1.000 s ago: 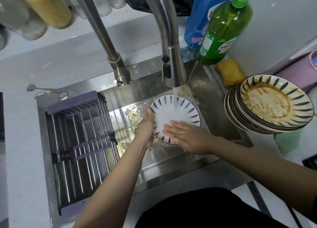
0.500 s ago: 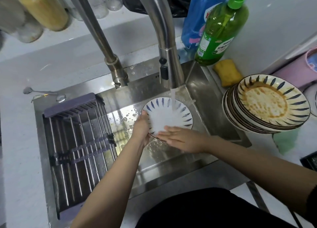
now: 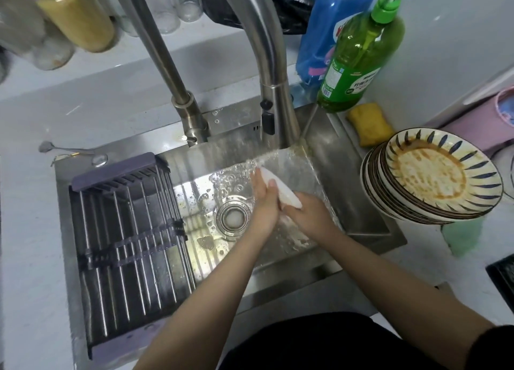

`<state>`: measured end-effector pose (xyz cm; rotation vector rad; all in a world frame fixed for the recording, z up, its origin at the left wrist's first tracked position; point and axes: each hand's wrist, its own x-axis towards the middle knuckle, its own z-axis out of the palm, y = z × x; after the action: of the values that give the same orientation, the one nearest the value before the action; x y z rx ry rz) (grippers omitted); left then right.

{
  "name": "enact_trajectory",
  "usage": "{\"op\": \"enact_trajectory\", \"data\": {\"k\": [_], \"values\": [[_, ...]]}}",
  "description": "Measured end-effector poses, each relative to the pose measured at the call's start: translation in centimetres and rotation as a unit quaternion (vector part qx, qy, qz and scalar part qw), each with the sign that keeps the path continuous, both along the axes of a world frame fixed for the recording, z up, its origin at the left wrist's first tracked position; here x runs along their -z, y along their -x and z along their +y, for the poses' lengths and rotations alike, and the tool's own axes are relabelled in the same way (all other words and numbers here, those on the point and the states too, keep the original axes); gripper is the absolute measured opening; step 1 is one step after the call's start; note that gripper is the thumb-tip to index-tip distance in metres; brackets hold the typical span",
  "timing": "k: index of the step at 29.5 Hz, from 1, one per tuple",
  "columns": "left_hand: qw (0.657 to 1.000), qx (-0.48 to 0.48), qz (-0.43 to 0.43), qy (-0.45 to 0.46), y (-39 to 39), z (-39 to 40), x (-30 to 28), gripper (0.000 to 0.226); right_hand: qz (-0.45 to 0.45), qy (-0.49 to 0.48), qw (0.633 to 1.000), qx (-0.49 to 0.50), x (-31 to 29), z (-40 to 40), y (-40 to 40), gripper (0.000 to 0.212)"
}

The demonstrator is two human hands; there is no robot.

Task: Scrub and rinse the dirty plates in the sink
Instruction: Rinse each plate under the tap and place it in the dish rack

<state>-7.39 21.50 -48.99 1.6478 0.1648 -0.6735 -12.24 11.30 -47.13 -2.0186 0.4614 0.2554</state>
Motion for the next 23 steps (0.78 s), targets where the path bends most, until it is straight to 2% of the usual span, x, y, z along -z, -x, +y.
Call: {"op": "enact_trajectory", "data": {"k": [2, 4, 6, 7, 10, 12, 15, 17, 20, 23], "values": [[0.992, 0.049, -0.095, -0.061, 0.0, -0.4, 0.6, 0.053, 0.03, -0.125, 0.987, 0.096, -0.4, 0.0, -0.4, 0.01], [0.993, 0.022, -0.085, -0.076, -1.2, -0.1, 1.9, 0.057, 0.054, -0.193, 0.971, 0.133, -0.7, -0.4, -0.2, 0.009], [0.994, -0.013, -0.057, -0.088, -2.4, 0.8, 3.9, 0.071, 0.072, -0.23, 0.961, 0.133, -0.8, -0.9, 0.0, 0.01], [0.993, -0.006, -0.071, -0.092, -2.4, 0.9, 4.1, 0.072, 0.077, -0.24, 0.958, 0.135, -0.8, -1.2, 0.0, 0.012], [0.966, 0.099, -0.213, -0.109, -0.8, 0.1, 2.1, 0.052, 0.085, -0.289, 0.937, 0.179, -0.7, -1.8, -0.7, 0.02], [0.949, 0.116, -0.273, -0.109, -0.7, 0.1, 2.6, 0.051, 0.092, -0.326, 0.92, 0.197, -0.7, -1.9, -1.0, 0.023], [0.975, 0.055, -0.187, -0.108, -2.4, 0.8, 3.3, 0.051, 0.102, -0.361, 0.906, 0.198, -0.9, -1.9, -1.1, 0.025], [0.963, 0.083, -0.218, -0.137, -2.4, 0.7, 2.7, 0.052, 0.096, -0.406, 0.885, 0.206, -0.8, -2.1, -1.2, 0.026], [0.918, 0.169, -0.314, -0.175, -1.9, 0.5, 2.4, 0.057, 0.087, -0.464, 0.855, 0.213, -0.8, -2.1, -1.6, 0.035], [0.938, 0.153, -0.26, -0.17, -3.7, 1.6, 3.4, 0.051, 0.101, -0.457, 0.856, 0.217, -0.7, -1.8, -1.3, 0.033]]}}
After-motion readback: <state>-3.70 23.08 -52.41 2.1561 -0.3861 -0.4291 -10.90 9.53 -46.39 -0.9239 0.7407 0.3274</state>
